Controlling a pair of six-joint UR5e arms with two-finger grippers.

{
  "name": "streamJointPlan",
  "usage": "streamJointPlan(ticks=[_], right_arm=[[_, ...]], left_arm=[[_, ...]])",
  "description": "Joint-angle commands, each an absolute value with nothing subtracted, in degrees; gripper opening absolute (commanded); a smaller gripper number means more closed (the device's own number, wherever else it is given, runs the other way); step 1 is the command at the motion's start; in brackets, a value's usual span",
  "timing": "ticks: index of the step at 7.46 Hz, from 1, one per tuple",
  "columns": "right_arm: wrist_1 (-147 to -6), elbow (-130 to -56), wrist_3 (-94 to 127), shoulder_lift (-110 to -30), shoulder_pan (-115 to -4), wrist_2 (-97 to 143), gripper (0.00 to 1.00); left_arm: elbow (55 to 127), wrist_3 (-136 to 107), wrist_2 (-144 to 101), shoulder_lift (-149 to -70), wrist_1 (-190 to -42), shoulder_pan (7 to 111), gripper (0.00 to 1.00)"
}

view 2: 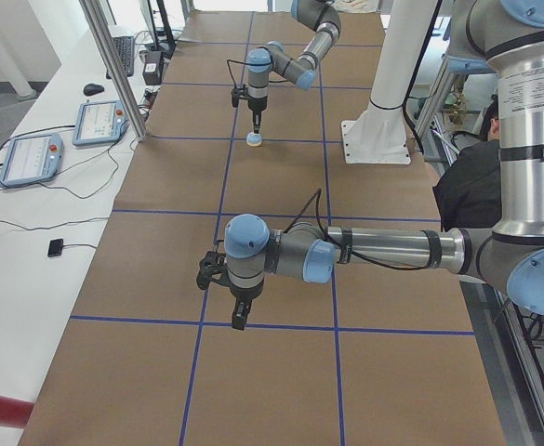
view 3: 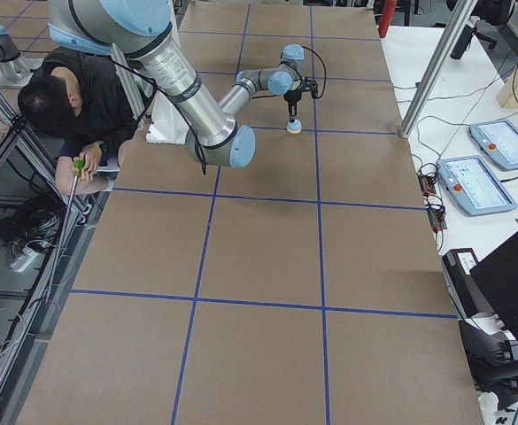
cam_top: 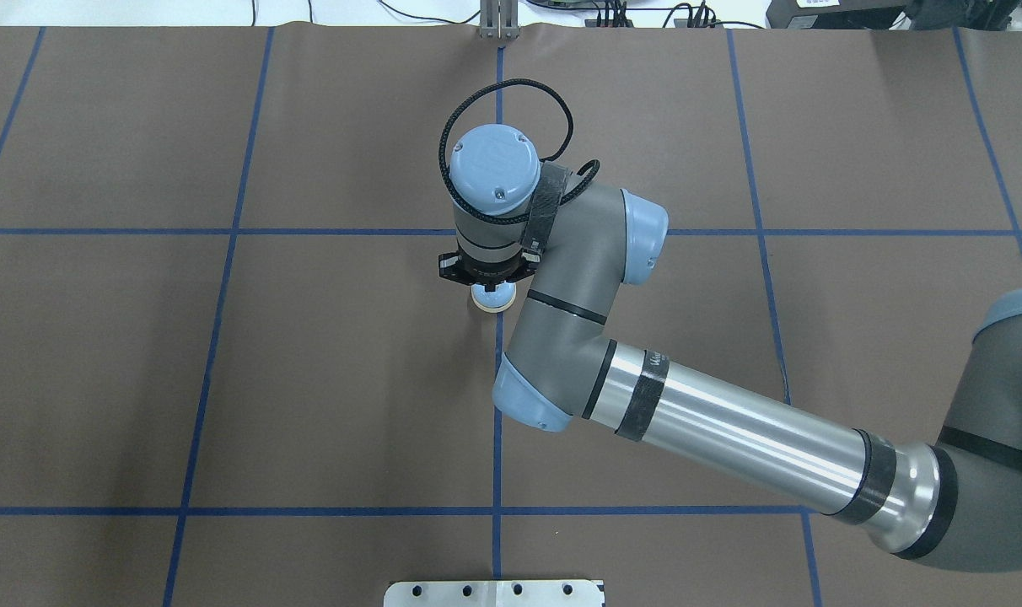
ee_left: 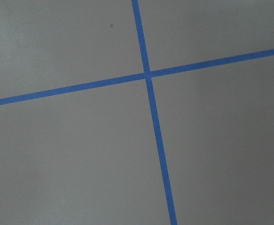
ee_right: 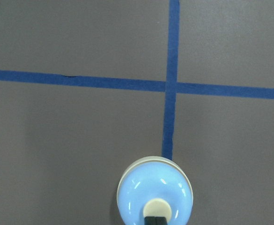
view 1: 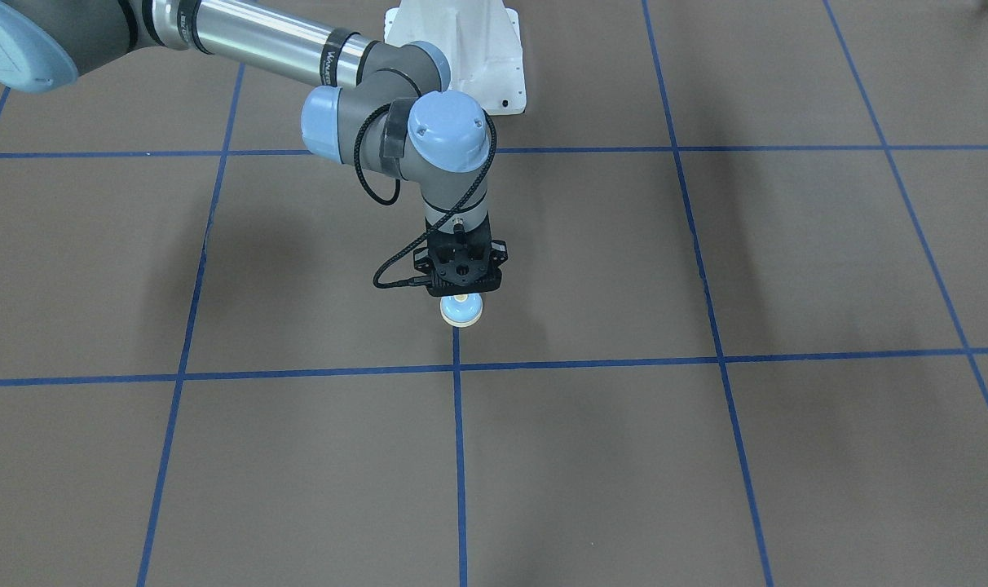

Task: Place and press bell with both arms

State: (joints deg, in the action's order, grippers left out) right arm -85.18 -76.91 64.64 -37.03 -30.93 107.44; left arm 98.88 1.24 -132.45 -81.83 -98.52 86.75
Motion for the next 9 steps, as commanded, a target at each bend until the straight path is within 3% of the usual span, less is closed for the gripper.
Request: streamJointPlan(ticks=[1, 2, 3, 6, 9], right_arm=[[-85.52, -79.10, 64.60, -37.26, -32.95, 108.80, 0.17], [-85.34, -79.97, 64.34, -37.87, -33.74, 108.20, 0.77], [-85.52, -81.98, 63.90, -39.45, -36.01, 109.15, 0.99], [-85.69, -92.87, 51.84, -53.56, -48.38, 120.46, 0.99], [-85.69, -93.16, 32.31, -62.20, -59.91, 124.88, 1.00]], left_arm=[[98.88, 1.23, -132.45, -81.83, -98.53, 86.75, 1.00], [98.79, 1.14, -132.54, -81.83, -98.61, 86.75, 1.00], [98.79, 0.45, -132.63, -81.83, -98.53, 86.75, 1.00], [98.26, -1.14, -132.98, -82.18, -97.83, 86.75, 1.00], [101.75, -0.44, -133.76, -81.47, -92.94, 87.19, 1.00]])
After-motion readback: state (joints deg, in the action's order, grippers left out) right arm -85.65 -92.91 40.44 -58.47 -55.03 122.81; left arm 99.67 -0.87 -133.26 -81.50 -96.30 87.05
